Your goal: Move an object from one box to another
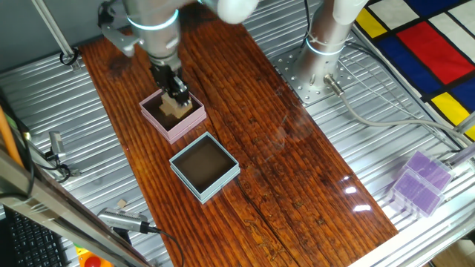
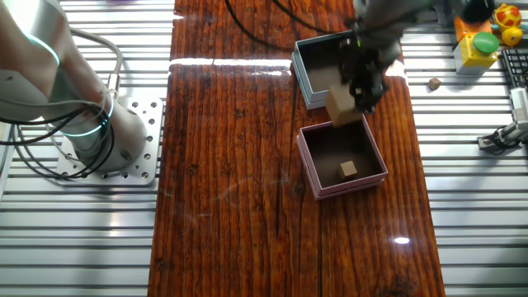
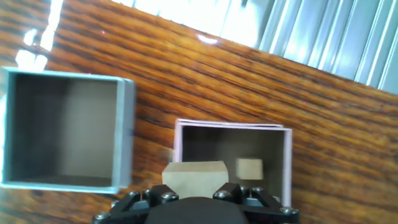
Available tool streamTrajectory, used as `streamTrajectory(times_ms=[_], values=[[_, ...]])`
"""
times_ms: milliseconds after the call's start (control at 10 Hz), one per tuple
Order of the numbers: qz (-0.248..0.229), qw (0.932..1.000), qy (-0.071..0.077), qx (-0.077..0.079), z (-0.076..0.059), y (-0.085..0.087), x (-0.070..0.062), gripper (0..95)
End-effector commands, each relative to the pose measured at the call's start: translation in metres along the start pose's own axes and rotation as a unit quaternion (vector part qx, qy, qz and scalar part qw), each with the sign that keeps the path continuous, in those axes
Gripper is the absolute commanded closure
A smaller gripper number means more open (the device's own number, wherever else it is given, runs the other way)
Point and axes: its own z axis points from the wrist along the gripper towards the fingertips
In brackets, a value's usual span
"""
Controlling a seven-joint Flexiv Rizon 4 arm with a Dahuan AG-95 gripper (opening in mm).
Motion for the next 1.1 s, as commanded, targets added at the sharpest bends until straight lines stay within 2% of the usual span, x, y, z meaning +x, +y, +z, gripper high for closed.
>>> streamTrajectory(times_ms=[100,300,500,600,800,1100], values=[[0.017,0.9998,0.006,-0.002,0.0027,0.0148,-0.0162,95.0],[0.009,0.9999,0.013,-0.002,0.0008,0.0160,-0.0190,95.0],[-0.009,0.9996,0.027,-0.004,0.0008,0.0160,-0.0190,95.0],[-0.033,0.9990,0.027,-0.008,0.0008,0.0160,-0.0190,95.0],[-0.052,0.9982,0.025,-0.013,0.0008,0.0160,-0.0190,95.0],[-0.048,0.9984,0.019,-0.023,0.0008,0.0160,-0.0190,95.0]])
